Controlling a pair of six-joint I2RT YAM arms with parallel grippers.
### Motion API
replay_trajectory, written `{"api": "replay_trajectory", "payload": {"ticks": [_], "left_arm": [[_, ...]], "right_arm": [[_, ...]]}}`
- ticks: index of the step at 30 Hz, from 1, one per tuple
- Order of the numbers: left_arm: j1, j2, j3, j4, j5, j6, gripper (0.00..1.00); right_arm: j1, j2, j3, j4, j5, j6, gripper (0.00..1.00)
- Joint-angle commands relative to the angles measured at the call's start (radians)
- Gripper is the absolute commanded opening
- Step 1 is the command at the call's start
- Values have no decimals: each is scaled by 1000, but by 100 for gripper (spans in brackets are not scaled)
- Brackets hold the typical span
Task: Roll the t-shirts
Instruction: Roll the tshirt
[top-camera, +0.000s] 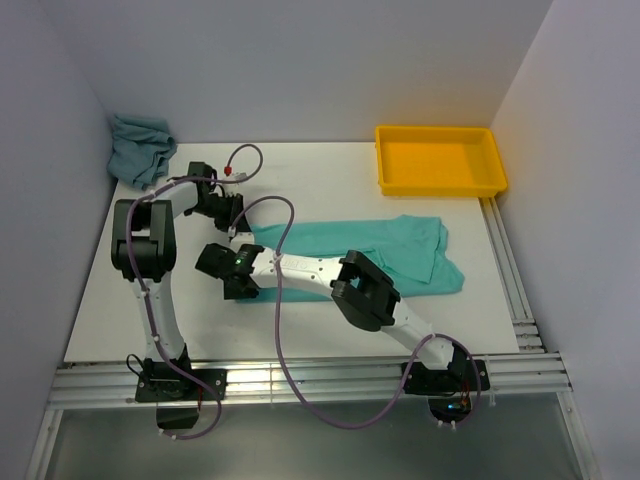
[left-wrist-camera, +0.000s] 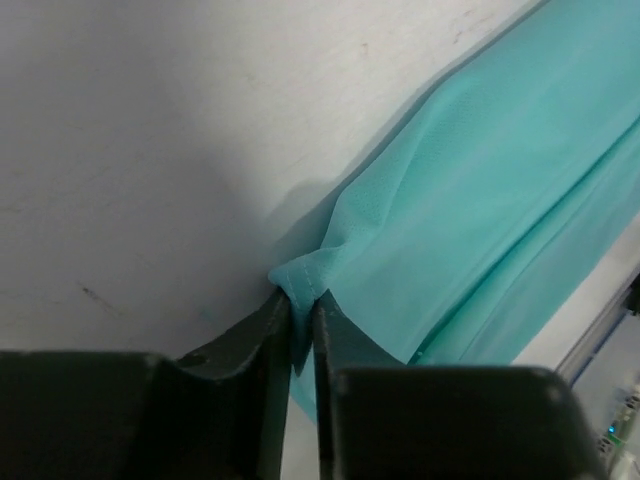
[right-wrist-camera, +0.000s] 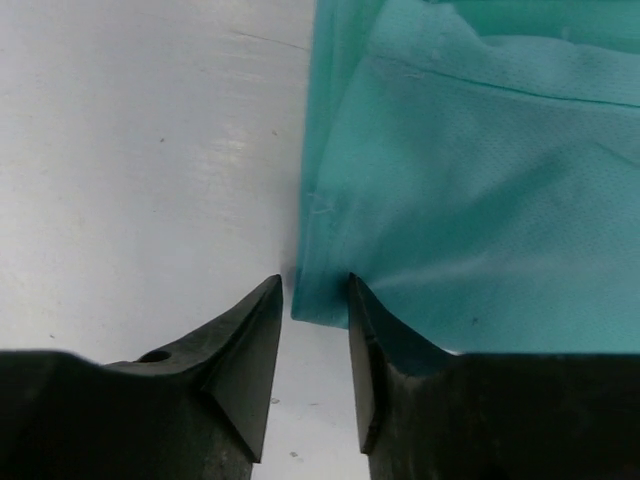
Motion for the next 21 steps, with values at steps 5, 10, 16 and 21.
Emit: {"api": "replay_trajectory", "payload": {"ticks": [5,10,16,21], "left_arm": [[-6,-73,-36,6,-131,-8,9],[-6,-120,-77,17,-245,-8,6],[-6,-168,-87,4,-351,-3,4],[-13,-188,-48,-20,-410,-21,4]], "right_arm": [[7,34,58,-61,7,-13,21],[22,18,78,-19,-49,-52,11],[24,-81,-33,121,-97,-61,9],[-2,-131,-85,183,-114,-70,8]]}}
